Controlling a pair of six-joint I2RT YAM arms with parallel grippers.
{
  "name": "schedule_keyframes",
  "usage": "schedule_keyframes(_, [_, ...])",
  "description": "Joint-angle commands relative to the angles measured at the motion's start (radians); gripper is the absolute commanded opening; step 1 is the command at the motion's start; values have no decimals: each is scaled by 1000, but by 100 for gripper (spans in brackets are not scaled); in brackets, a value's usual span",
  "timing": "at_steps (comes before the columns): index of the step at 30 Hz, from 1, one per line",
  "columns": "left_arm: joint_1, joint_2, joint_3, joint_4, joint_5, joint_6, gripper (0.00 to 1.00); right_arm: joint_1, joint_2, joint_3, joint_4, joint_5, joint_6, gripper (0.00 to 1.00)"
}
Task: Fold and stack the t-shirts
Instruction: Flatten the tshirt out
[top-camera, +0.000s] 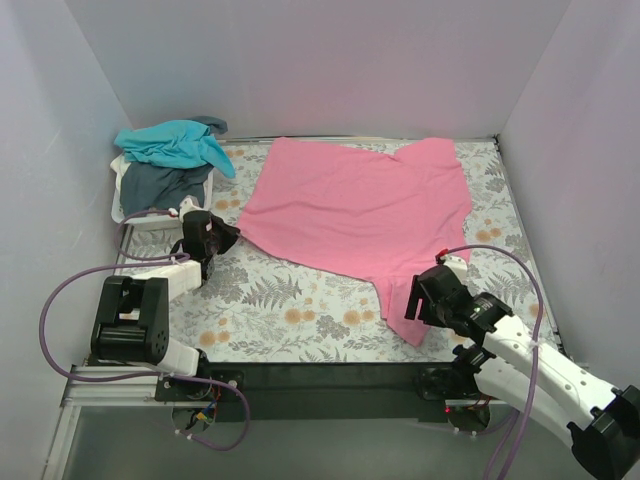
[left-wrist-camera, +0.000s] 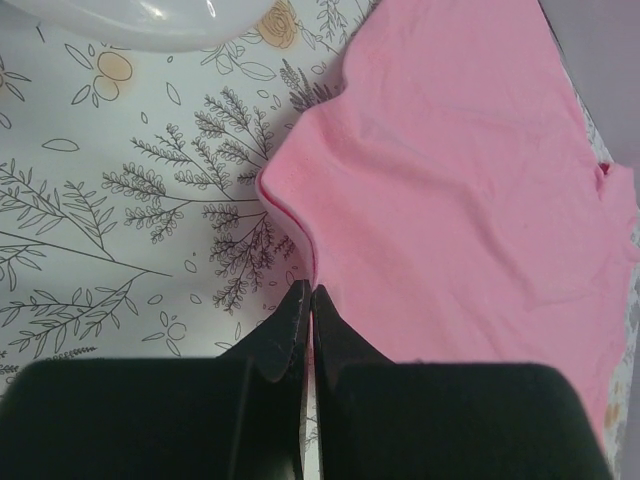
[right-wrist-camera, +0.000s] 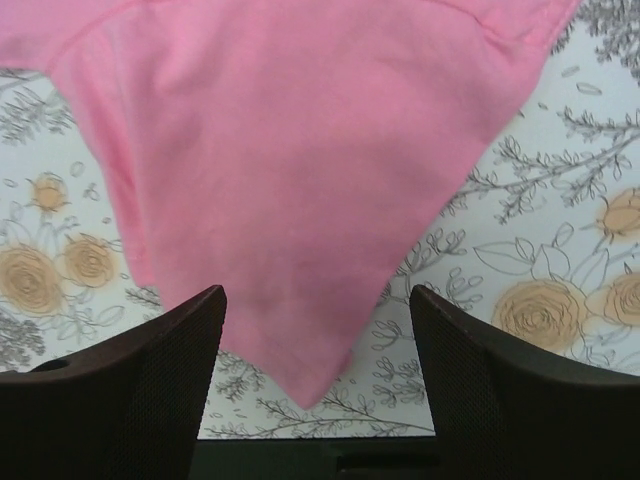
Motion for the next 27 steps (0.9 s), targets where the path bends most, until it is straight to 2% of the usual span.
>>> schedule_keyframes(1, [9,-8,-4,25,42,-4,0,14,14,44,-145,0,71,67])
schedule_keyframes(6, [12,-15,-12,36,54,-8,0,29,-81,50,-268,-12,154,62])
schedule_keyframes(10, [16,0,-11,50,82,-14,0,35,-117,23,-264,-35,194,57])
schedule_keyframes(16, [17,5,-14,56,91,-17,0,66,-67,27,-241,-23,212,50])
schedule_keyframes(27, [25,0,-18,59,95,-19,0,222,40,1,-150,46,334,48])
